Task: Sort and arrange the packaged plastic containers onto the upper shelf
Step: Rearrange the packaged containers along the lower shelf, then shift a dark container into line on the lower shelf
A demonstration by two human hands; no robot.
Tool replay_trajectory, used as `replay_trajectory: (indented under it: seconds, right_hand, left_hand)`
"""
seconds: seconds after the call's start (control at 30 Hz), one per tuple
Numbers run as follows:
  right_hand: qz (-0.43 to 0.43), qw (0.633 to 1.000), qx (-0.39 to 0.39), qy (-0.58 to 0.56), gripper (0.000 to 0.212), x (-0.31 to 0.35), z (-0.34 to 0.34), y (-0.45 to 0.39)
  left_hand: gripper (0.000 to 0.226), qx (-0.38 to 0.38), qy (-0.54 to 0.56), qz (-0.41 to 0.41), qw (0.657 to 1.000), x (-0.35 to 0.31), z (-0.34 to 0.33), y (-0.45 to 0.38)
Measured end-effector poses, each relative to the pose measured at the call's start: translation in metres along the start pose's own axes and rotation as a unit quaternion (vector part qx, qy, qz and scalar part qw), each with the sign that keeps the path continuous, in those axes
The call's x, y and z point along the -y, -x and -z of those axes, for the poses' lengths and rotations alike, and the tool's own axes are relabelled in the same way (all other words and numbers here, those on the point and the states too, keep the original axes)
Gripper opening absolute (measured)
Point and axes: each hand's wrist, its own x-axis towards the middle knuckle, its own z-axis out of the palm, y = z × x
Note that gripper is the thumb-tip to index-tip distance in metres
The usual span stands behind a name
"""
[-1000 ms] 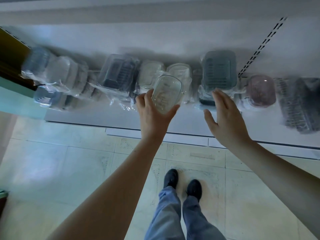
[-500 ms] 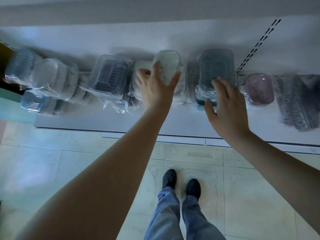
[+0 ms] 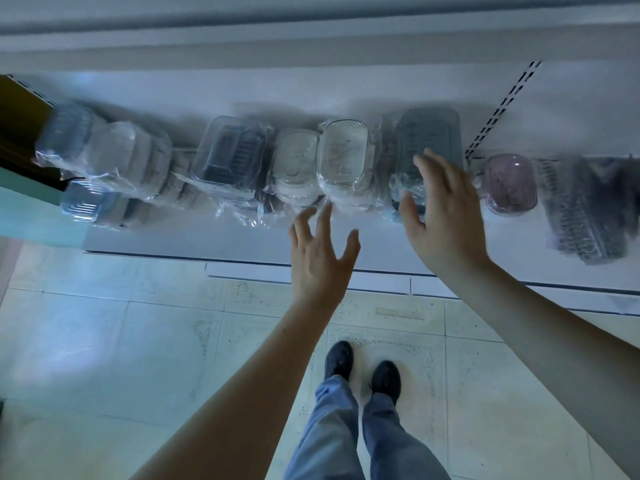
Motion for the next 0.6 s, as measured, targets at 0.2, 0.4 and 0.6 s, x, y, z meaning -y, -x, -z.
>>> replay_trajectory:
  seconds: [0.2, 0.4, 0.6]
  right_hand:
    - [0.087, 0.991, 0.013, -0.103, 0.049, 0.068, 0.024, 0.005]
    - [0.186, 0.959, -0.039, -0.211, 0.043, 0.168, 0.078, 0.011]
    - [0.261, 0.936, -0.117, -0.206, 0.040, 0.265, 0.155, -0.013]
  left_hand:
    - [0.062, -0.006, 0.046, 0.011, 0.999, 0.001, 0.034, 0.070]
    - [0.055, -0.031, 0.065, -0.027, 0.997, -0.007, 0.117, 0.095]
    - [0.045, -0.097, 0.077, -0.134, 0.983, -0.023, 0.213, 0.096]
